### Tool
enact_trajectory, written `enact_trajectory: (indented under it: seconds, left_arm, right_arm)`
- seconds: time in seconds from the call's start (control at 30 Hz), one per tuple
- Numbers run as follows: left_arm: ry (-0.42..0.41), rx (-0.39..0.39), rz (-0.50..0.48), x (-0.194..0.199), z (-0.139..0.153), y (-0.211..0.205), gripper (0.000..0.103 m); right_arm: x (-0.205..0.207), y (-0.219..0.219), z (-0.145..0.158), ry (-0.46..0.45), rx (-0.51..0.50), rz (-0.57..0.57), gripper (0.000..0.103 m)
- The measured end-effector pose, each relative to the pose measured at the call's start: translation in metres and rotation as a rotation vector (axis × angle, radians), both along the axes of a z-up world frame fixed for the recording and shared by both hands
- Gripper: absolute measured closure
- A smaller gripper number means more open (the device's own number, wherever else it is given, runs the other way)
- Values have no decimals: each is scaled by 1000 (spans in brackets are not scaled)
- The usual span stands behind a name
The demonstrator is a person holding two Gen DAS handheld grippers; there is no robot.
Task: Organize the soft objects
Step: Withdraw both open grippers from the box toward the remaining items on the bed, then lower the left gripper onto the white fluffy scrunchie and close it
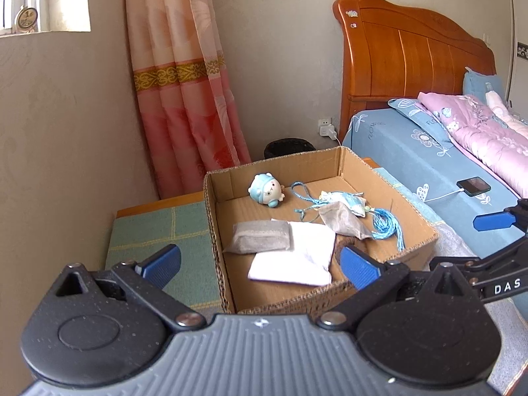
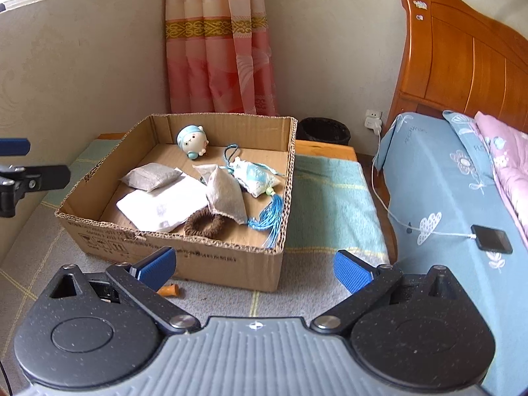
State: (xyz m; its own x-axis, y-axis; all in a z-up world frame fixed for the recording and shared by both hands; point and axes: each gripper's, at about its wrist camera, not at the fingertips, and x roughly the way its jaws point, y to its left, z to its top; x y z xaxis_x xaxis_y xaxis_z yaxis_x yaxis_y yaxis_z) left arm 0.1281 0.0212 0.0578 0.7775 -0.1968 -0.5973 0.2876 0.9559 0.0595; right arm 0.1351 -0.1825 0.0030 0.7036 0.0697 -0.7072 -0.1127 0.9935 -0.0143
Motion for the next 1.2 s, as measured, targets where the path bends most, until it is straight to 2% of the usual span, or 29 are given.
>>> enact_trajectory:
  seconds: [0.17,0.43,0.73,0.97,1.2]
  left_arm:
    - [7,-14,20,-16,-10,5,1]
    - [63,-29,99,-38,-39,20,1]
    - [97,23,208,-53,-67,44,1]
    - [104,-15,222,-59,-71,64,1]
    - [149,-46,166,-52,-85,54,1]
  right_arm:
    - [-11,-3,-5,2,30,1,0]
    - [-22,3,-22,29,47,30,0]
    - [-37,43,-52,86,24,200,0]
    - [-44,90,-75,121,-16,357,0]
    - [-48,122,-89,105,-104,421,0]
